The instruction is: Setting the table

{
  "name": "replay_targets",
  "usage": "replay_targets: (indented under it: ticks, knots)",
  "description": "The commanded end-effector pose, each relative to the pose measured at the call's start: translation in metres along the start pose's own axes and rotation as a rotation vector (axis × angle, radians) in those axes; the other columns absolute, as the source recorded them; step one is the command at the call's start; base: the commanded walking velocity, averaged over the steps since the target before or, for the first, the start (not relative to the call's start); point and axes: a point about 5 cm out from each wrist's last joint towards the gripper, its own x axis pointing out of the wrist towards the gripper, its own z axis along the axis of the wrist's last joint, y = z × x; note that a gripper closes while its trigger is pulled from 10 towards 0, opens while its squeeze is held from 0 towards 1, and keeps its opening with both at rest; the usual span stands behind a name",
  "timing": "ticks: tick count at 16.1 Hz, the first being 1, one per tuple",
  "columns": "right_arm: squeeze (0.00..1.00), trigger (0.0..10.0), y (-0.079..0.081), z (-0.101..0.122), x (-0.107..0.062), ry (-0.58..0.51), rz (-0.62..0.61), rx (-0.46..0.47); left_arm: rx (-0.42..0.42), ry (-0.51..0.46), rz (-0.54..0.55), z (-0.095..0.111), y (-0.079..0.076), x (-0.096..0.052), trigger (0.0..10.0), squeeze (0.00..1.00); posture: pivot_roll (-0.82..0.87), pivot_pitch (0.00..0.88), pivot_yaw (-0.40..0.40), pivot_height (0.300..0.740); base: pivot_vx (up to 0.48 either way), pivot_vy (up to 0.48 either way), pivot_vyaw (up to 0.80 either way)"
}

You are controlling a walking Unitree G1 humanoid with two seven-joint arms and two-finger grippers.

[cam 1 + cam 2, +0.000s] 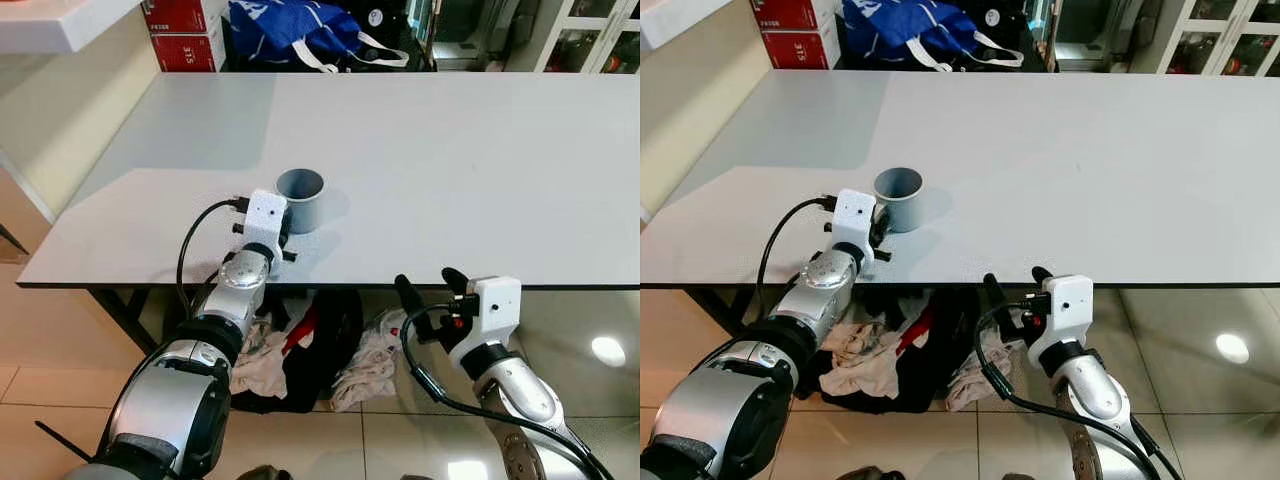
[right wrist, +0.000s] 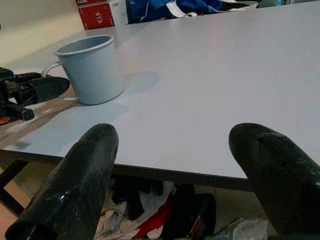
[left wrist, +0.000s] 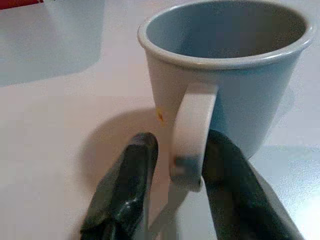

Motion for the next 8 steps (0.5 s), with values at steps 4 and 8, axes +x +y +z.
replay_targets:
  ticks: [4, 8]
  knots:
    - [0.00, 10.0, 0.0027, 0.0011, -0.0038, 0.009, 0.015, -0.001, -0.017, 0.001, -0.013, -0.0003, -0.0037, 0.0006, 10.0, 1.00, -0.18, 0.000, 0.049, 0.740, 0.000, 0.000, 0.00]
    - [0.00, 10.0, 0.0027, 0.0006, -0.0044, 0.014, 0.014, -0.003, -0.029, -0.003, -0.010, 0.0028, -0.0021, 0.0018, 10.0, 1.00, -0.18, 0.000, 0.050, 0.740, 0.000, 0.000, 0.00]
